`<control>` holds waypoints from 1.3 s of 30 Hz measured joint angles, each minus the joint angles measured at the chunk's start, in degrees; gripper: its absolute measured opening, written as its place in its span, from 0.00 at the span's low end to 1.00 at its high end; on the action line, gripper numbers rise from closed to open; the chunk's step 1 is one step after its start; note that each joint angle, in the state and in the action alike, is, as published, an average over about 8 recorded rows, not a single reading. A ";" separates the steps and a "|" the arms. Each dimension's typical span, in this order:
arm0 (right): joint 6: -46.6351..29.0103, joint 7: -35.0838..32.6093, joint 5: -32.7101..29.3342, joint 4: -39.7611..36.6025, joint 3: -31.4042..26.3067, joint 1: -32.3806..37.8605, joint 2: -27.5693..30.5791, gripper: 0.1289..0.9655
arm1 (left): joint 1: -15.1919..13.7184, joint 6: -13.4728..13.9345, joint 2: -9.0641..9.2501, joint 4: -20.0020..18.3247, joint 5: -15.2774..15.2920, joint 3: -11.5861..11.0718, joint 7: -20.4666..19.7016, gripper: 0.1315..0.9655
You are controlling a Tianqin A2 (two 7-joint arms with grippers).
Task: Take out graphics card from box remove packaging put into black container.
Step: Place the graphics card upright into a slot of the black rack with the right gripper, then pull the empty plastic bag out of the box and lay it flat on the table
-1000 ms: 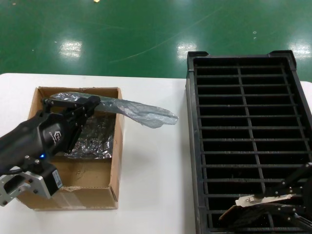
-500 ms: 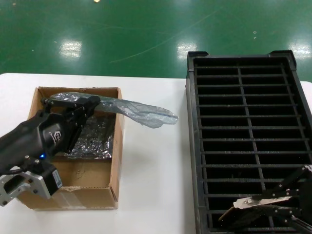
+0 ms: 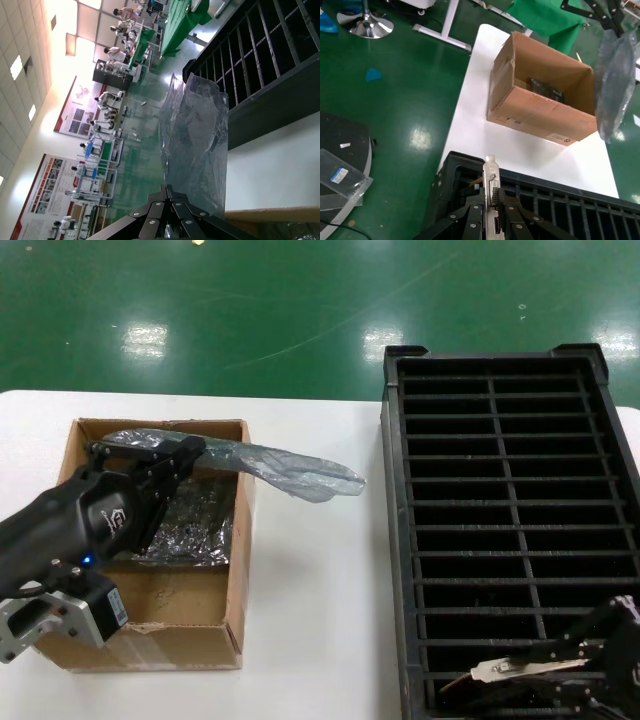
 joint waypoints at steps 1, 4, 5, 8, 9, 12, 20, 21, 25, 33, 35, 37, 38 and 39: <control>0.07 0.06 -0.18 0.08 -0.08 -0.14 -0.02 0.05 | 0.00 0.00 0.00 0.00 0.00 0.00 0.00 0.01; 0.21 0.19 -0.79 0.20 -0.38 -0.46 -0.14 0.05 | 0.00 0.00 0.00 0.00 0.00 0.00 0.00 0.01; 0.26 0.22 -1.01 0.23 -0.49 -0.53 -0.20 0.05 | 0.00 0.00 0.00 0.00 0.00 0.00 0.00 0.01; 0.39 0.25 -1.70 0.26 -0.80 -0.63 -0.45 0.05 | 0.00 0.00 0.00 0.00 0.00 0.00 0.00 0.01; 0.44 0.23 -1.90 0.27 -0.89 -0.62 -0.55 0.05 | 0.00 0.00 0.00 0.00 0.00 0.00 0.00 0.01; 0.59 0.07 -2.41 0.23 -1.12 -0.54 -0.92 0.05 | 0.00 0.00 0.00 0.00 0.00 0.00 0.00 0.01; 0.92 -0.68 -2.96 -0.15 -1.66 -0.20 -2.11 0.06 | 0.00 0.00 0.00 0.00 0.00 0.00 0.00 0.01; 0.93 -0.75 -2.94 -0.19 -1.71 -0.18 -2.23 0.06 | 0.00 0.00 0.00 0.00 0.00 0.00 0.00 0.01; 0.99 -1.00 -2.74 -0.28 -1.77 -0.16 -2.53 0.10 | 0.00 0.00 0.00 0.00 0.00 0.00 0.00 0.01; 4.57 -1.49 -1.74 -0.83 -0.05 -1.06 -4.15 0.21 | 0.00 0.00 0.00 0.00 0.00 0.00 0.00 0.01; 7.42 -1.27 -1.80 -1.59 0.90 -1.71 -5.68 0.25 | 0.00 0.00 0.00 0.00 0.00 0.00 0.00 0.01; 11.22 -0.37 -2.43 -2.72 1.98 -2.58 -7.85 0.29 | 0.00 0.00 0.00 0.00 0.00 0.00 0.00 0.01; 13.27 0.37 -2.98 -3.37 2.52 -3.06 -9.10 0.31 | 0.00 0.00 0.00 0.00 0.00 0.00 0.00 0.01; 15.40 1.33 -3.71 -4.07 3.10 -3.59 -10.52 0.31 | 0.00 0.00 0.00 0.00 0.00 0.00 0.00 0.01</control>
